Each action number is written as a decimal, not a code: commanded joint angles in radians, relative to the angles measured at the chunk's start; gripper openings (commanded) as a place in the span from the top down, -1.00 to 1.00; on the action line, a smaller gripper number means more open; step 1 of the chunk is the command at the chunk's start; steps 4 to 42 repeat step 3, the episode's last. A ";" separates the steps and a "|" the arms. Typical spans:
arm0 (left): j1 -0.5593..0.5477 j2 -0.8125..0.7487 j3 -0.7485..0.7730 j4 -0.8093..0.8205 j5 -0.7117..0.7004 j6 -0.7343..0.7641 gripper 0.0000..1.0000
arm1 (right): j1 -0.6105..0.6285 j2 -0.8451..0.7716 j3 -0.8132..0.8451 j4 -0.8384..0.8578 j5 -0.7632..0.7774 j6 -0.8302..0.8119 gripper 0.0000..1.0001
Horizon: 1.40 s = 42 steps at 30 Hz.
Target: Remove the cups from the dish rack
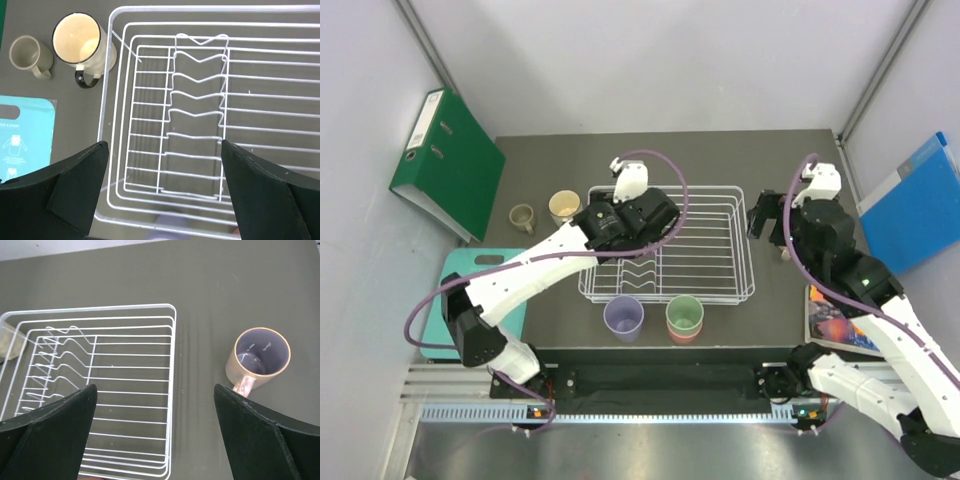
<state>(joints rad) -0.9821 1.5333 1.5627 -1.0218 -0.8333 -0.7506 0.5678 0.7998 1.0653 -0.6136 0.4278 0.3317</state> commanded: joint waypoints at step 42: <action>0.049 -0.007 0.029 0.108 -0.027 0.028 -0.98 | 0.014 0.029 -0.002 0.040 0.071 -0.033 -0.98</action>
